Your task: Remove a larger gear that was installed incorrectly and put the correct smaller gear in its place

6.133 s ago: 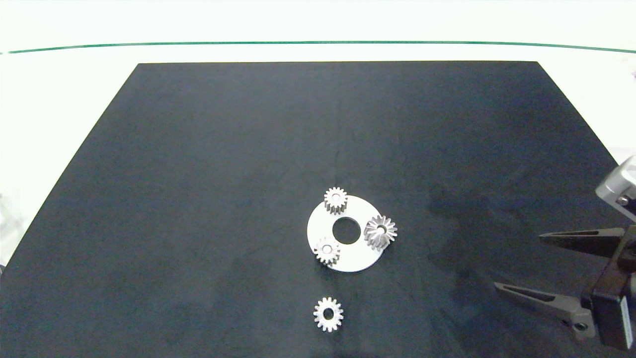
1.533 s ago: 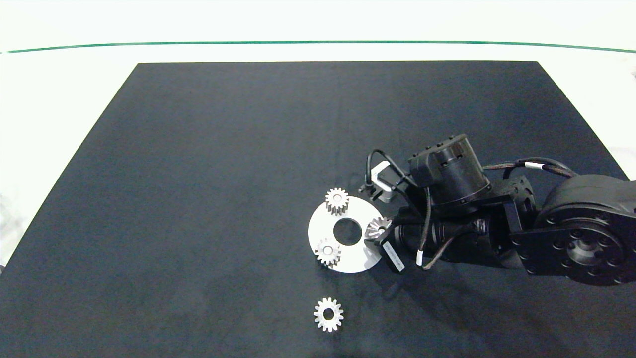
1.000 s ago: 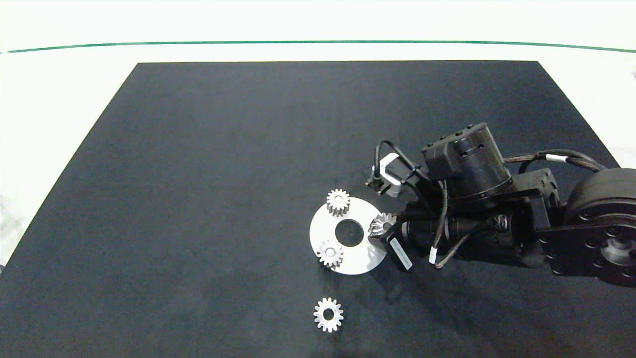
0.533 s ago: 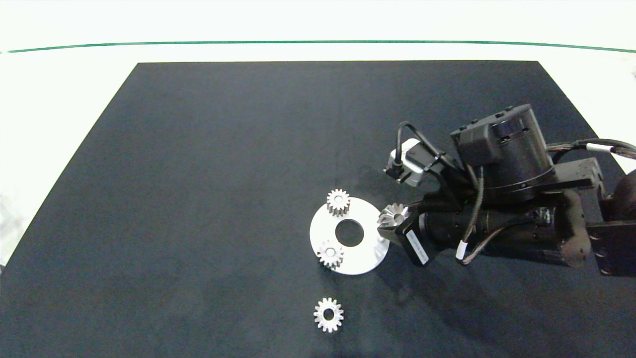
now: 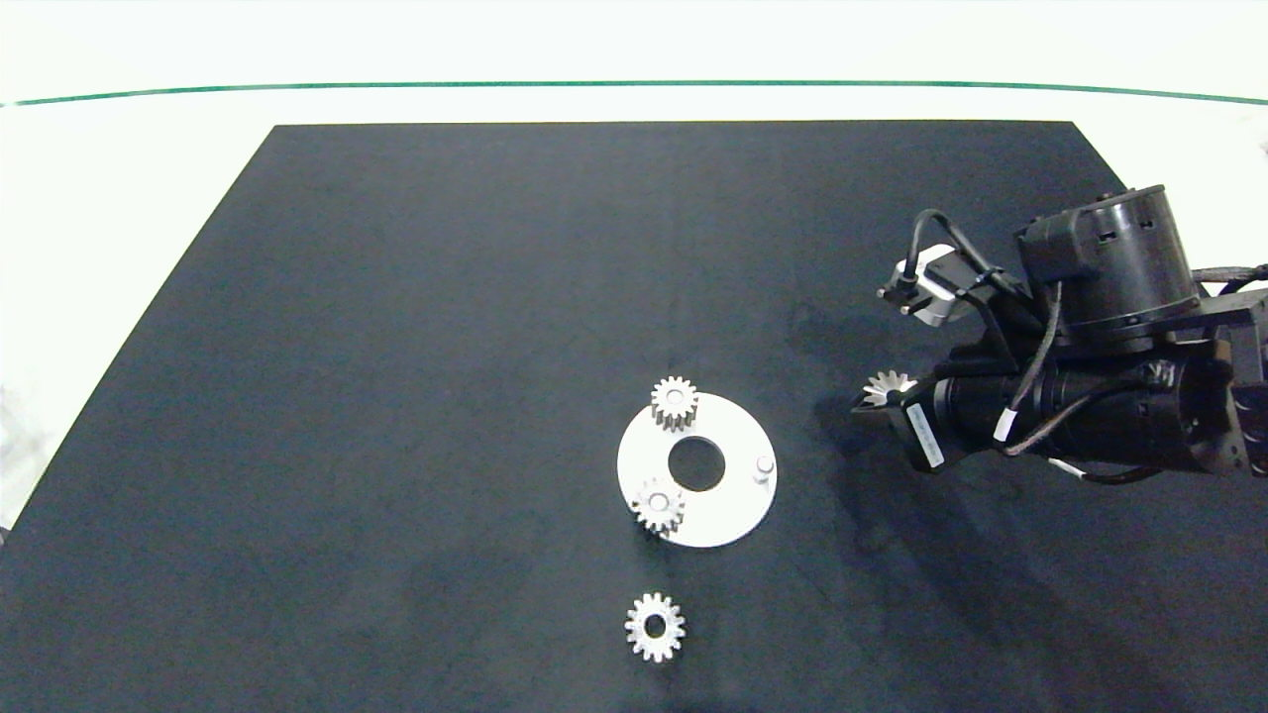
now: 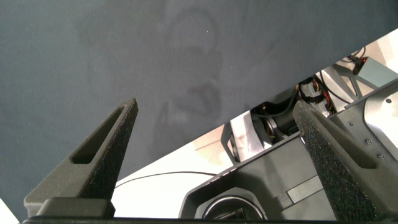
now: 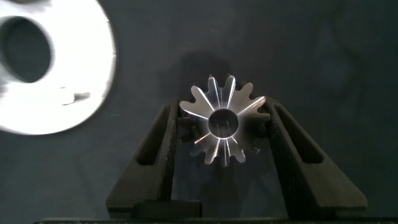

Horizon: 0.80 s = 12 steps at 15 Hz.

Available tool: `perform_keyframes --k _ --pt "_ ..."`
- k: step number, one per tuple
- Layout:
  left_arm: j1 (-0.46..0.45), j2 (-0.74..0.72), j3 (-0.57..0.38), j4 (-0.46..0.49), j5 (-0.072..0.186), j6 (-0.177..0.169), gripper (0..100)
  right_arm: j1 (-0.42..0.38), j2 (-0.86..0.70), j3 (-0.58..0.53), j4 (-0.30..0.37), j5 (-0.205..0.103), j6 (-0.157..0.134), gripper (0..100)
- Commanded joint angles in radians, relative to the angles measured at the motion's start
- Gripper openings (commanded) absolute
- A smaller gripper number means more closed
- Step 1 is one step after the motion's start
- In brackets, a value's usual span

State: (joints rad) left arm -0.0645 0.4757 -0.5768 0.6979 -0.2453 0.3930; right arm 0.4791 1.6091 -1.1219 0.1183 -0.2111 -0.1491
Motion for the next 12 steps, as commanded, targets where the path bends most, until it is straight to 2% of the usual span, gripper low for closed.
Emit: perform_keyframes --k 1,11,12 --pt "0.0 0.0 -0.002 0.003 0.0 0.003 100 -0.048 0.018 0.007 0.0 0.013 0.002 28" --pt "0.0 -0.005 0.002 0.005 0.0 0.003 100 -0.076 0.052 0.025 -0.003 0.016 0.013 28" --pt "0.0 -0.005 0.002 0.003 0.0 0.003 100 -0.076 0.052 0.025 -0.003 0.018 0.013 100"
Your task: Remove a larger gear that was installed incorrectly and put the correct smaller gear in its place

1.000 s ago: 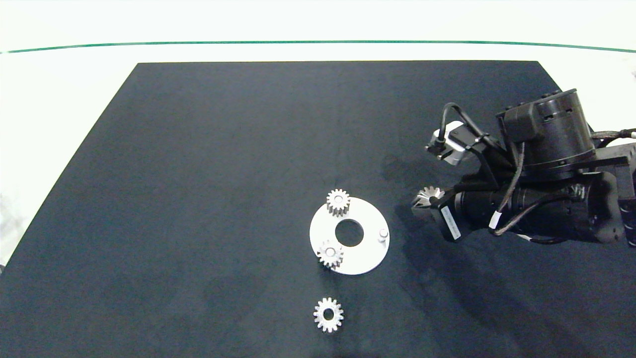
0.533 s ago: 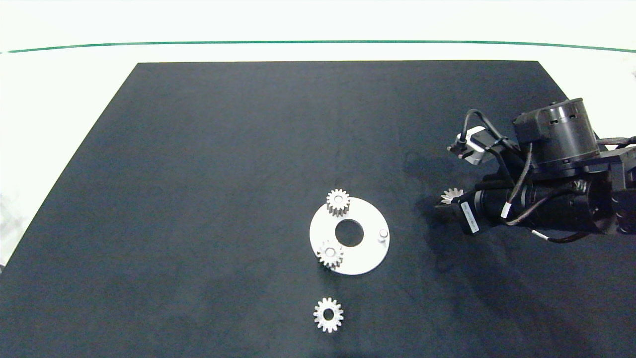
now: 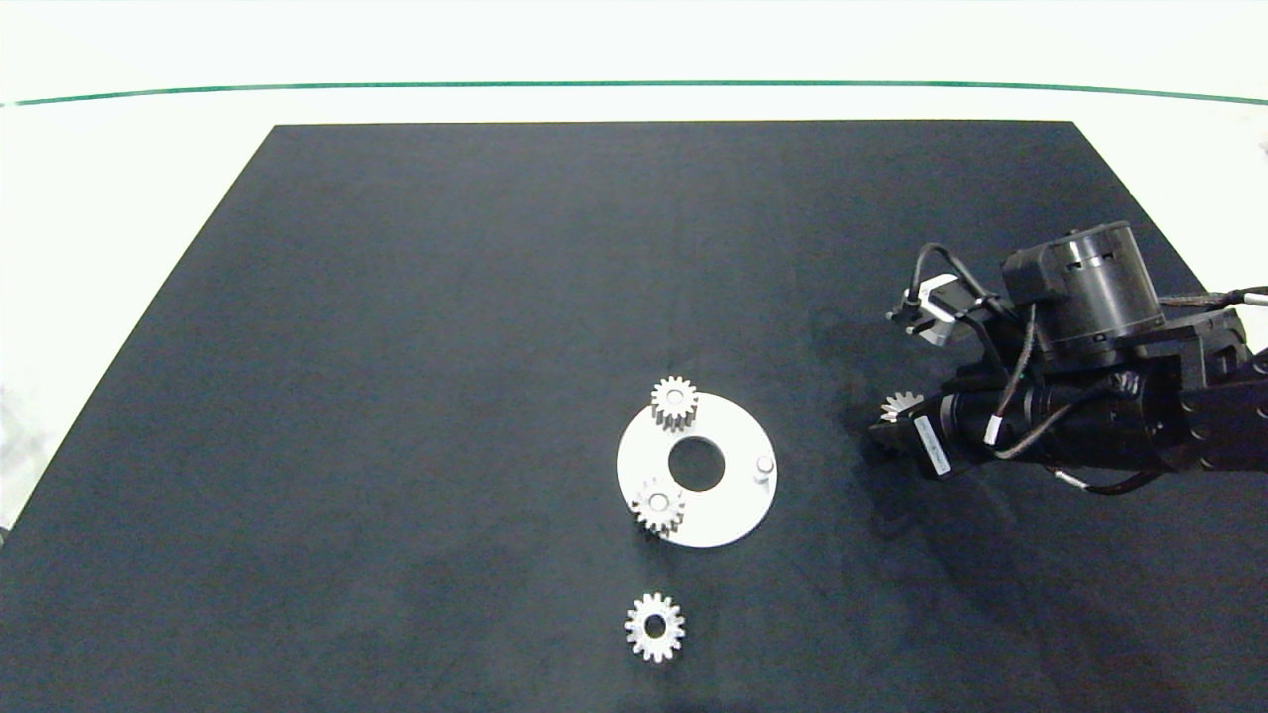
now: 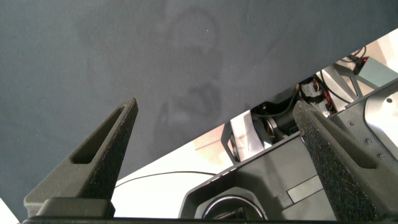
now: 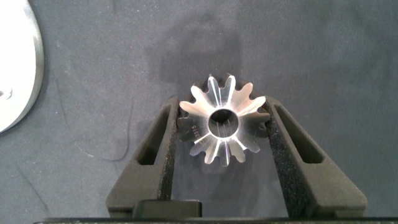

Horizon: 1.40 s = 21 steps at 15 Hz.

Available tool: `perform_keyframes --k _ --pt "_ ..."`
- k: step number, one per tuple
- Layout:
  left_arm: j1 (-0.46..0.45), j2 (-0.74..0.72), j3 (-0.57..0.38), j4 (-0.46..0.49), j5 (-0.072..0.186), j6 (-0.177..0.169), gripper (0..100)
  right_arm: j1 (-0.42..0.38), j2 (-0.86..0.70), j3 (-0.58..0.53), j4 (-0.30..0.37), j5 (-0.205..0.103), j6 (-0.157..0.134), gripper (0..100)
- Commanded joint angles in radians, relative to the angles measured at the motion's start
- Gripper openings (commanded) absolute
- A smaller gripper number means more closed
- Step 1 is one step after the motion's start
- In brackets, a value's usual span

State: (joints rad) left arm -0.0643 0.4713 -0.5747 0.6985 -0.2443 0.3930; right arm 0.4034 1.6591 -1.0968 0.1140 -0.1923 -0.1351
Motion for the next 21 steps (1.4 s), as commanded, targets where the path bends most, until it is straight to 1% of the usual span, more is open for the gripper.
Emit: perform_keyframes --k 1,5,9,11,12,13,14,18,20,21 --pt "0.0 0.0 -0.001 0.004 -0.001 0.001 100 0.002 -0.001 0.0 0.003 -0.001 -0.001 100" --pt "-0.002 -0.013 -0.001 0.004 -0.003 0.003 100 0.009 -0.038 0.037 0.004 -0.001 -0.004 100" --pt "-0.012 -0.01 0.006 0.004 -0.004 0.006 100 0.008 -0.142 0.1 0.006 -0.001 -0.006 100" --pt "-0.072 -0.005 0.024 0.004 -0.006 0.01 100 0.006 -0.217 0.144 0.007 -0.001 -0.008 100" --pt "-0.109 -0.002 0.035 0.004 -0.006 0.021 100 0.008 -0.249 0.163 0.009 -0.001 -0.008 100" --pt "-0.143 0.003 0.041 0.004 -0.006 0.04 100 0.009 -0.279 0.179 0.009 -0.001 -0.008 100" --pt "-0.16 0.02 0.047 0.004 -0.006 0.066 100 0.009 -0.303 0.195 0.01 -0.001 -0.008 100" --pt "-0.161 0.109 0.049 0.004 -0.006 0.176 100 0.015 -0.366 0.236 0.01 -0.001 -0.008 100" --pt "-0.163 0.155 0.047 -0.016 -0.007 0.219 100 0.026 -0.383 0.242 0.01 -0.001 -0.006 100" --pt "-0.163 0.182 0.047 -0.036 -0.009 0.224 100 0.031 -0.389 0.244 0.01 -0.001 -0.006 100"
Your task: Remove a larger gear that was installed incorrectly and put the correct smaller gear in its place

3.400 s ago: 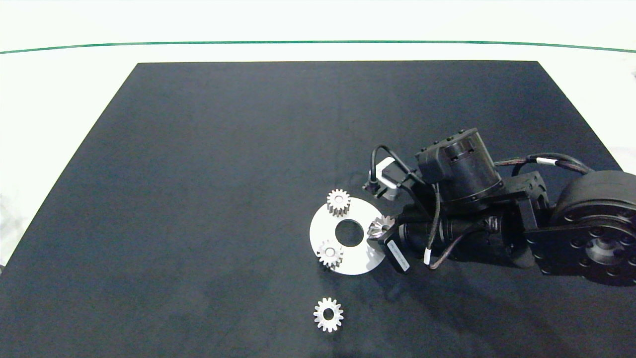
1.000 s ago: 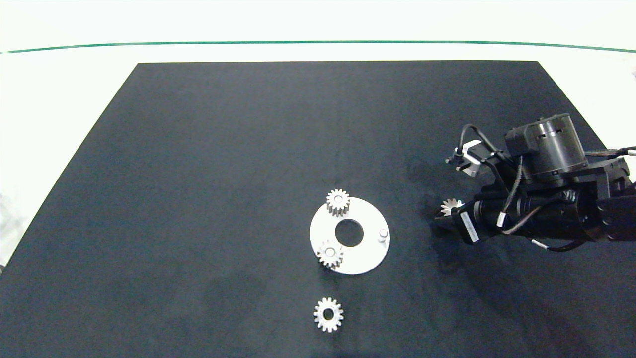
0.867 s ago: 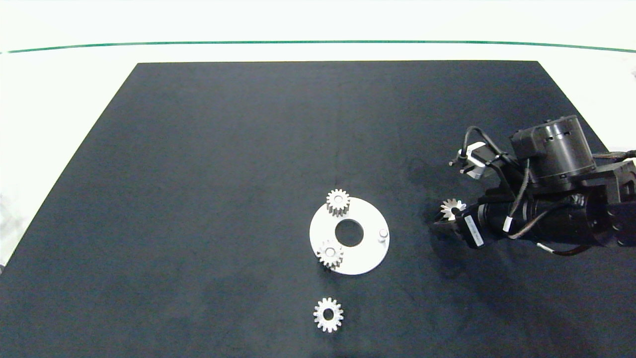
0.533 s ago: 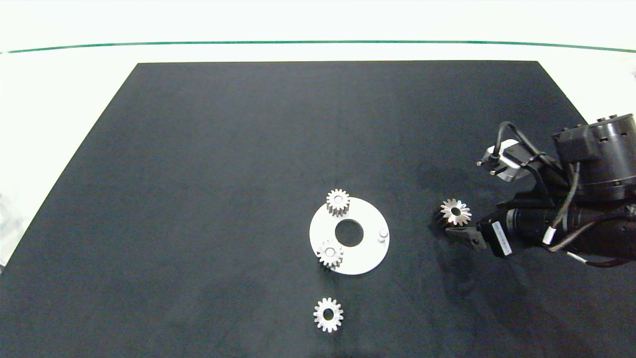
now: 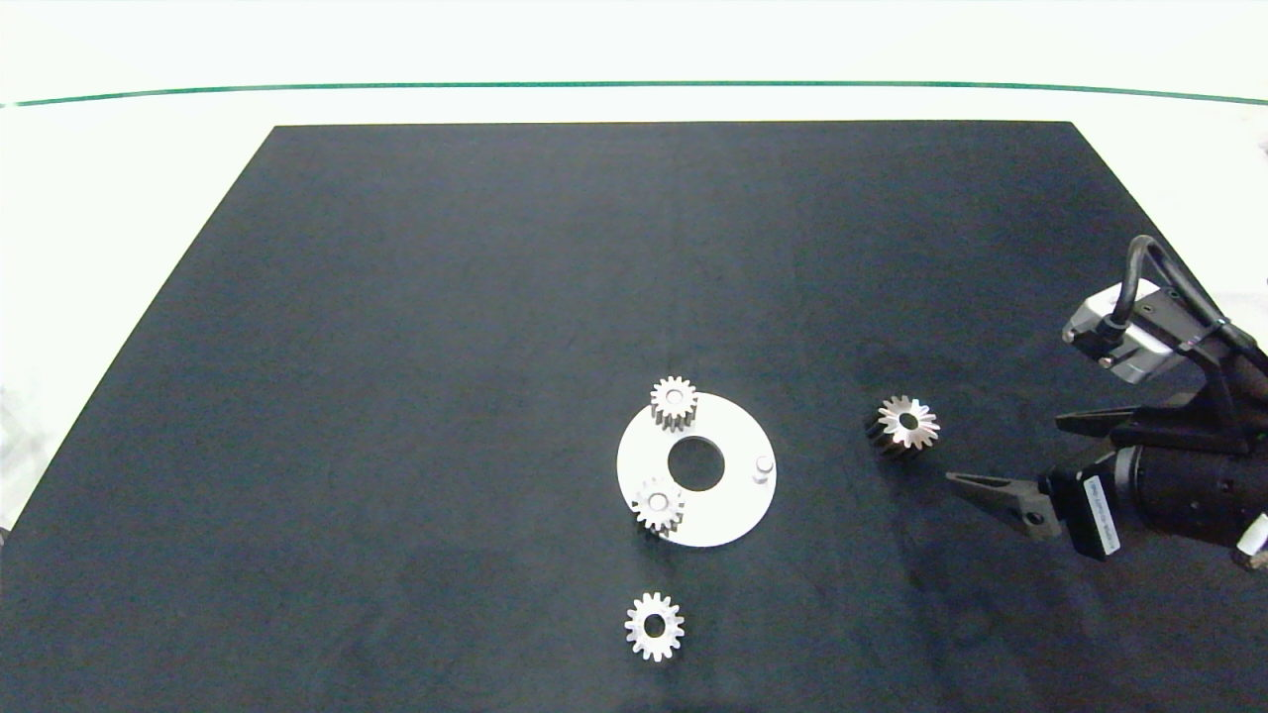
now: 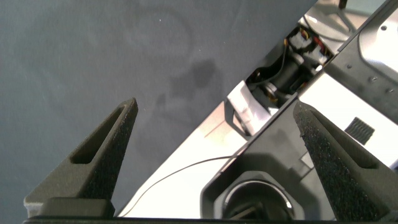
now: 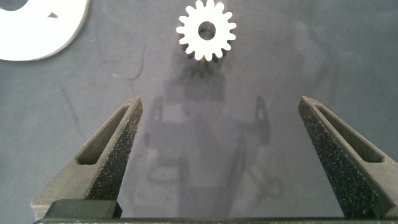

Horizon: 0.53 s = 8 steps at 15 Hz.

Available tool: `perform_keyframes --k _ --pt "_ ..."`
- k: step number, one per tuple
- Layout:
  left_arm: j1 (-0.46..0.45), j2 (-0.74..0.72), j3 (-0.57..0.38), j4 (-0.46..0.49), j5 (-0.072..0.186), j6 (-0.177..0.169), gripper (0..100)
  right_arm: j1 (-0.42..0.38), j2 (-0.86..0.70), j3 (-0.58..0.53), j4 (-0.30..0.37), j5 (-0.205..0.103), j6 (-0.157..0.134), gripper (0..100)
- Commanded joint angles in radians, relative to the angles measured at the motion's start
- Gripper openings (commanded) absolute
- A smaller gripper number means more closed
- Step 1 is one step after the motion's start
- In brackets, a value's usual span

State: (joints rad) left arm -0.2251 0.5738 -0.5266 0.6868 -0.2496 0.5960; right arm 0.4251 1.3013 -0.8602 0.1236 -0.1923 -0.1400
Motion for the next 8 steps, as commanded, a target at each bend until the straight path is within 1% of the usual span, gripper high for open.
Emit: perform_keyframes --k 1,4,5,6,8 --pt "-0.01 0.11 -0.001 -0.046 -0.004 0.021 100 0.009 -0.04 0.009 0.001 -0.001 -0.001 100" --pt "-0.019 0.196 -0.001 -0.147 -0.004 0.021 100 0.011 -0.066 0.018 0.002 -0.001 -0.001 100" --pt "-0.033 0.224 -0.001 -0.199 -0.004 0.021 100 0.011 -0.077 0.02 0.002 -0.001 -0.001 100" --pt "-0.105 0.259 -0.001 -0.247 -0.002 0.016 100 0.011 -0.092 0.021 0.002 -0.001 -0.001 100" --pt "-0.204 0.294 0.0 -0.29 0.0 0.016 100 0.009 -0.108 0.021 0.005 -0.001 -0.001 100"
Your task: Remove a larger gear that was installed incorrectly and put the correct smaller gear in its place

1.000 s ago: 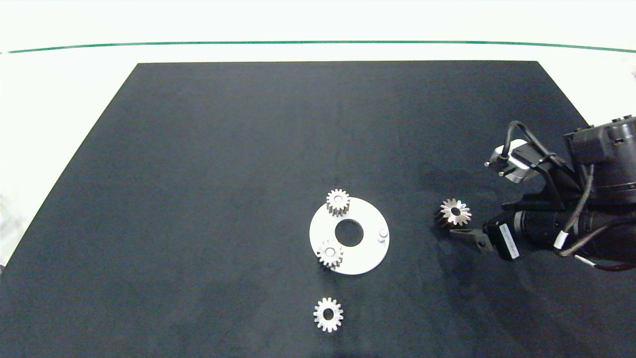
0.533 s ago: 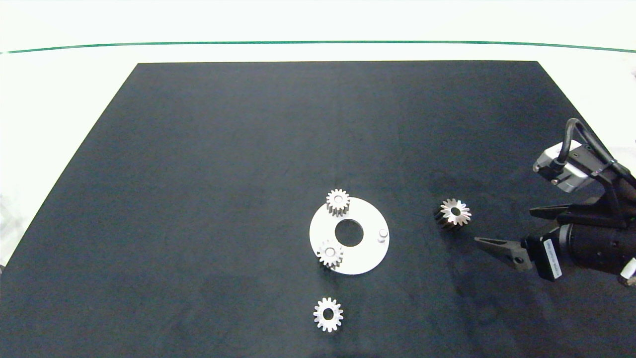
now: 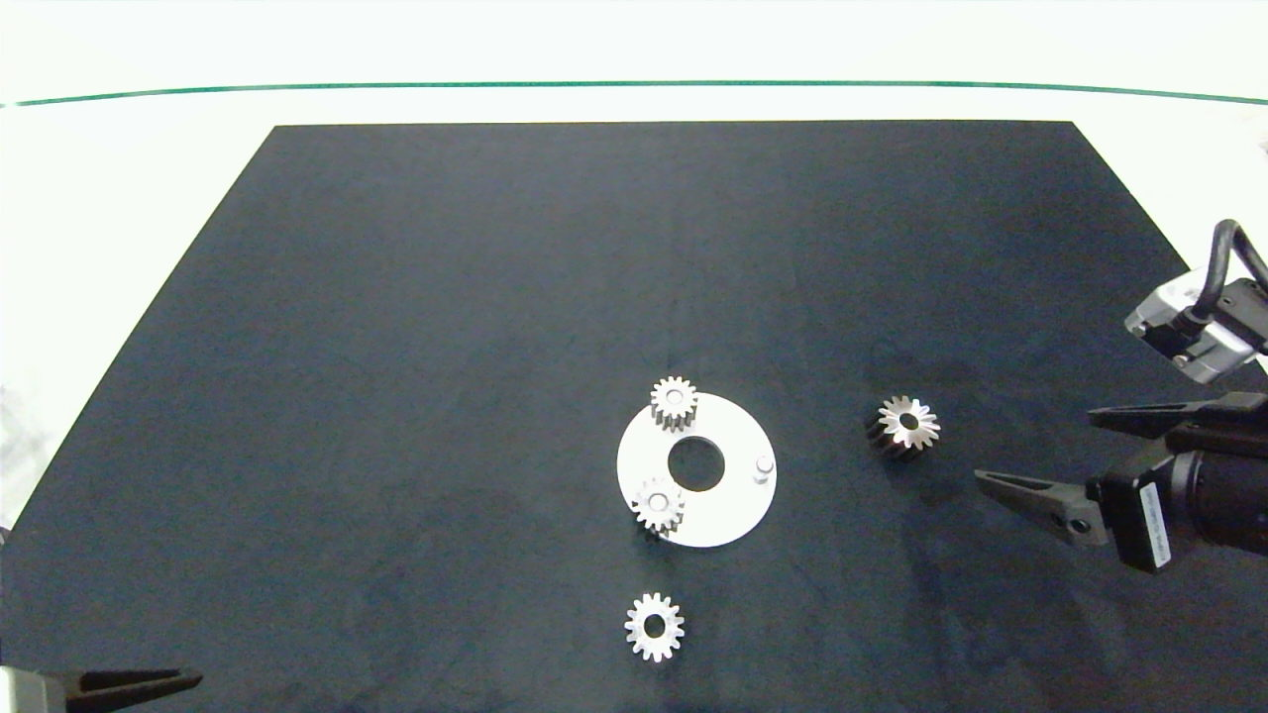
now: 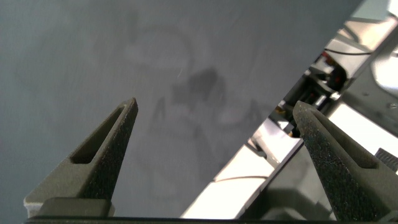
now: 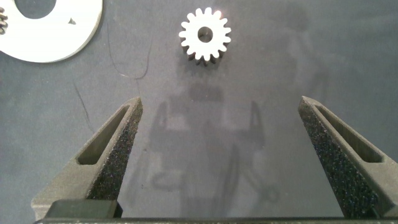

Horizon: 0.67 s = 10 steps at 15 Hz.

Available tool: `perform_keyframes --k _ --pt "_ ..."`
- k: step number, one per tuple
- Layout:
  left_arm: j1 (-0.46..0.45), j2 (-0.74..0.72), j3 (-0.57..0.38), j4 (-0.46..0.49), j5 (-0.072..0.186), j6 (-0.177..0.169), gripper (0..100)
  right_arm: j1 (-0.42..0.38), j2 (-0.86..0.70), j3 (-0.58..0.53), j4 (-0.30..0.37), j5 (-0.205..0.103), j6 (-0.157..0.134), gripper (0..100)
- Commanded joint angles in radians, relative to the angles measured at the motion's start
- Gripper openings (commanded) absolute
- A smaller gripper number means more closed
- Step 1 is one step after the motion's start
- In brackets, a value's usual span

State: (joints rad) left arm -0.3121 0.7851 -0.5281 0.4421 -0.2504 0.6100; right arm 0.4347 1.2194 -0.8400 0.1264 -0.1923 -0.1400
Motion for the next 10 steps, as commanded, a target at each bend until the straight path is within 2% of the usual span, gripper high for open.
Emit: perform_keyframes --k 1,4,7,9,10 --pt "-0.171 0.114 0.002 -0.085 0.007 0.002 100 -0.002 -0.035 0.002 0.002 -0.001 0.0 100" --pt "-0.242 0.22 0.003 -0.243 0.022 0.001 100 -0.01 -0.066 0.01 0.004 -0.002 0.02 100" --pt "-0.282 0.296 0.005 -0.338 0.057 -0.004 100 -0.033 -0.11 0.038 0.015 -0.002 0.033 100" --pt "-0.338 0.375 0.013 -0.445 0.129 -0.029 100 -0.033 -0.132 0.039 0.027 -0.002 0.036 100" --pt "-0.386 0.407 0.022 -0.499 0.183 -0.041 100 -0.033 -0.136 0.038 0.027 -0.002 0.04 100"
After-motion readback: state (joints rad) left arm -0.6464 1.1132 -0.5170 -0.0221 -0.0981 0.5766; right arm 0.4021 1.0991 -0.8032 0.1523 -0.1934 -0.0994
